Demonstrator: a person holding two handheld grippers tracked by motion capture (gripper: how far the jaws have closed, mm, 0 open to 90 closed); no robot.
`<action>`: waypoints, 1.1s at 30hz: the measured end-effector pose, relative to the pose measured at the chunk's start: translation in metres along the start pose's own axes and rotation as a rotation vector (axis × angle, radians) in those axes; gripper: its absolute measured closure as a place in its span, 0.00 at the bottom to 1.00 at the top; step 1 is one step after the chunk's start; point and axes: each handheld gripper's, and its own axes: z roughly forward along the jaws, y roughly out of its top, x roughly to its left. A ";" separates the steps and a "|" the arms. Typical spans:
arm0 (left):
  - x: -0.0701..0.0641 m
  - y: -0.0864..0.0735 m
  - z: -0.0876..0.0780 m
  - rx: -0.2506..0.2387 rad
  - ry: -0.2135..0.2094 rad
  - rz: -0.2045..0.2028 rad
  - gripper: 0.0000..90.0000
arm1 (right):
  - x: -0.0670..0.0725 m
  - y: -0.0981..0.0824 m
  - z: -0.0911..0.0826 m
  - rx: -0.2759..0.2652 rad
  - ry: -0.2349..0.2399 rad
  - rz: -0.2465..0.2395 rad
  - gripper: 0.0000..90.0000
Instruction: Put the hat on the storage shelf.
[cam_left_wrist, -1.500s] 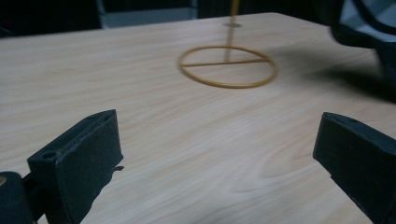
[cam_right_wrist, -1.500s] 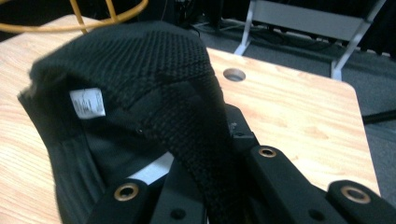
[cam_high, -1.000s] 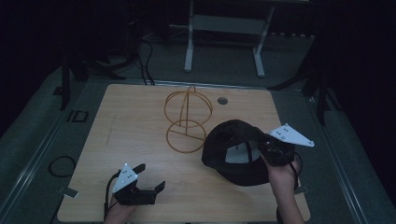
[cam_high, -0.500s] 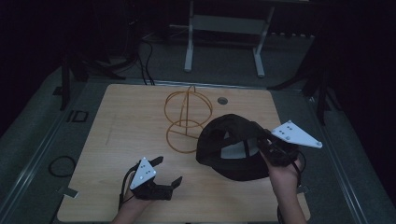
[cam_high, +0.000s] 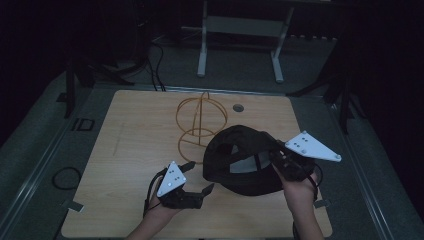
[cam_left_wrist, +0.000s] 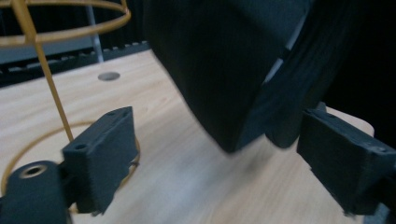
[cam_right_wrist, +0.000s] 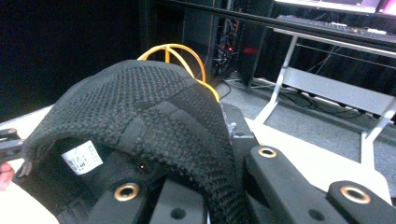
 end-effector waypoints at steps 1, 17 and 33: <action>0.000 0.002 0.001 -0.001 0.006 0.001 0.16 | 0.001 0.000 0.000 -0.002 0.003 0.001 0.98; 0.001 0.016 0.001 -0.070 0.127 -0.017 0.76 | 0.013 -0.009 -0.006 0.007 0.061 -0.023 0.98; -0.005 0.034 -0.007 -0.112 0.191 0.000 0.98 | 0.016 -0.030 -0.014 0.014 0.102 0.006 0.98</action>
